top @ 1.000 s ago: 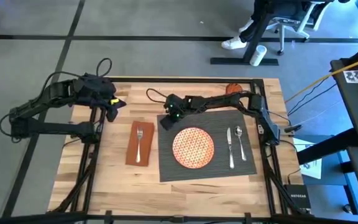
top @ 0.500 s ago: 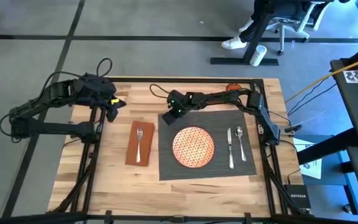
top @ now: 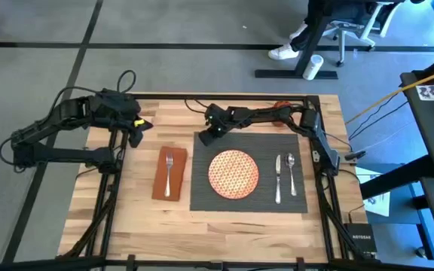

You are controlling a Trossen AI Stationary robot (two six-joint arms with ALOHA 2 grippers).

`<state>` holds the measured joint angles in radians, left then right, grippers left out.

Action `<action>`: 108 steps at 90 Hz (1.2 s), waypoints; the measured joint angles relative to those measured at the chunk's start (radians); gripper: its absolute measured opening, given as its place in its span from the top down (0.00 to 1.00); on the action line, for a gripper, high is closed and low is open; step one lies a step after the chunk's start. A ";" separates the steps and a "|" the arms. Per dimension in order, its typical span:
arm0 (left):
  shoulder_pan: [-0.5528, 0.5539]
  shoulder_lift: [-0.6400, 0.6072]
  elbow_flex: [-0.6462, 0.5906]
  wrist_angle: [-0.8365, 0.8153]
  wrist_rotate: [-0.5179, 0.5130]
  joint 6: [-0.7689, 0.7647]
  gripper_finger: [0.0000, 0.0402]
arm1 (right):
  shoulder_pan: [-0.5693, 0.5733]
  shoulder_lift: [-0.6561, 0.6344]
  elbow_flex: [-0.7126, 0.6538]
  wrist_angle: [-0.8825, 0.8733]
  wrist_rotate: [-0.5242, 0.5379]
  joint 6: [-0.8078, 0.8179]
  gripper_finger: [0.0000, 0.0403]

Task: Set table place
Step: Adjust the gray tablemat

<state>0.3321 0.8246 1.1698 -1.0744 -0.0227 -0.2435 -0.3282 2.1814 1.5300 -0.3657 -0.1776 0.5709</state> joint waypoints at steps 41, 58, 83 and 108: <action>0.000 0.000 0.000 -0.047 0.000 -0.010 1.00 | 0.206 -0.037 0.075 -0.118 0.036 -0.096 1.00; 0.000 0.000 0.000 -0.045 0.000 -0.011 1.00 | 0.224 0.003 0.075 -0.107 0.027 -0.088 1.00; 0.000 0.000 0.000 -0.045 0.000 -0.011 1.00 | 0.224 0.047 0.073 -0.091 0.001 -0.079 1.00; 0.000 0.001 0.000 -0.045 0.000 -0.015 1.00 | 0.223 0.059 0.075 -0.031 0.000 -0.074 1.00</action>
<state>0.3321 0.8257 1.1698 -1.1194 -0.0231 -0.2584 -0.1051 2.2402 1.6051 -0.3963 -0.1774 0.4970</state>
